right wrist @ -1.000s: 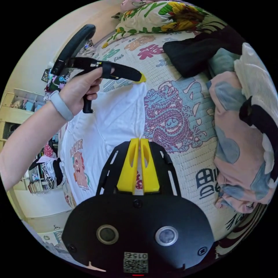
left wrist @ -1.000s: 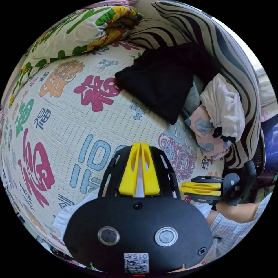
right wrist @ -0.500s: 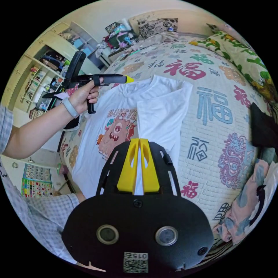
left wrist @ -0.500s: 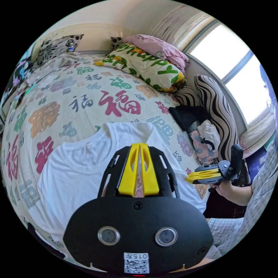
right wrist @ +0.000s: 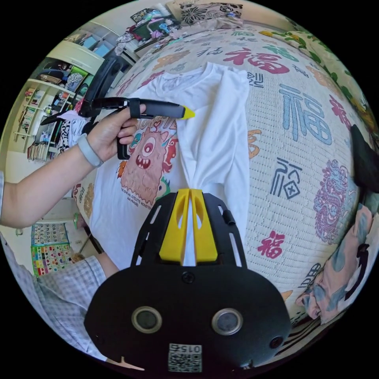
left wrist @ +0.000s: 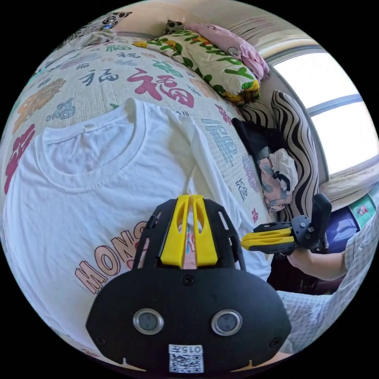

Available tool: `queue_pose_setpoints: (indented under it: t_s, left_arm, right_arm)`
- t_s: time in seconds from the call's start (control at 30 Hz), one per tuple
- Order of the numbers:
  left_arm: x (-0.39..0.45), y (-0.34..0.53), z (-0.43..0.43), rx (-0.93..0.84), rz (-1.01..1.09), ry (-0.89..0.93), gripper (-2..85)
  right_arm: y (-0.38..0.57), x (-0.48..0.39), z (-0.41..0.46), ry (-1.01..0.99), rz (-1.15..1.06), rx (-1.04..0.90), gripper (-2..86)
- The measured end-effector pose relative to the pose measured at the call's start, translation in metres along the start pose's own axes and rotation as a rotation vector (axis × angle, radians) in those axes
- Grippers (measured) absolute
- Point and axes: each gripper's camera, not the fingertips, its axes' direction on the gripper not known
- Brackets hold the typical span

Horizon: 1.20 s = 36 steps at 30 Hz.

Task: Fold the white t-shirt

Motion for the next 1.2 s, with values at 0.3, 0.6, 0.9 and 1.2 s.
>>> queue_pose_setpoints:
  t_s: [0.3, 0.6, 0.9, 1.2]
  left_arm:
    - [-0.032, 0.054, -0.087, 0.042, -0.125, -0.074, -0.4]
    - [-0.02, 0.071, -0.139, 0.077, -0.059, -0.044, -0.2]
    - [-0.045, 0.11, -0.179, 0.023, -0.107, -0.033, -0.5]
    - [-0.082, 0.262, -0.342, 0.416, -0.607, -0.235, 4.6]
  right_arm:
    - [-0.062, -0.03, 0.031, -0.093, -0.139, -0.066, 2.5]
    - [-0.117, -0.018, 0.023, -0.017, -0.018, 0.111, 0.3]
    - [-0.172, -0.014, 0.076, 0.1, -0.081, -0.12, -0.3]
    - [-0.257, -0.103, 0.061, 0.178, -0.155, -0.086, 3.2]
